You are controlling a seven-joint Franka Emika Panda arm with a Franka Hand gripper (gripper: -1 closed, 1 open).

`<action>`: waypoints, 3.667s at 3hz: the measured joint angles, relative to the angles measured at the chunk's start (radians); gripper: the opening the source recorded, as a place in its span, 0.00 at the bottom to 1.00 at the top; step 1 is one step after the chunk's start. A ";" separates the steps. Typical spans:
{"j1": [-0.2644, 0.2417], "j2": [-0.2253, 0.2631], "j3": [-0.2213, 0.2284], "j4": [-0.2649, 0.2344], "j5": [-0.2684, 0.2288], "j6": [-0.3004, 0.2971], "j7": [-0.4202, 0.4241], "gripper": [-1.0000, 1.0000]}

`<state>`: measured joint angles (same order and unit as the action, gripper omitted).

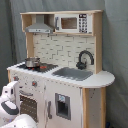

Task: Play with the kitchen

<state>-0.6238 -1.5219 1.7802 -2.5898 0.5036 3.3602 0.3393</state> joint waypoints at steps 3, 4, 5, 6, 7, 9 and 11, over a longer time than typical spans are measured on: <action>0.070 0.004 -0.059 0.044 -0.003 -0.108 -0.348 1.00; 0.077 0.005 -0.081 0.066 -0.003 -0.134 -0.442 1.00; 0.077 0.006 -0.100 0.089 -0.003 -0.153 -0.537 1.00; 0.065 0.009 -0.117 0.124 -0.005 -0.169 -0.681 1.00; 0.039 0.012 -0.121 0.165 -0.006 -0.172 -0.819 1.00; -0.045 0.012 -0.123 0.250 -0.006 -0.171 -1.067 1.00; -0.143 0.012 -0.123 0.322 -0.006 -0.156 -1.287 1.00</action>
<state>-0.7669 -1.5097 1.6569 -2.2679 0.4976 3.2043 -0.9480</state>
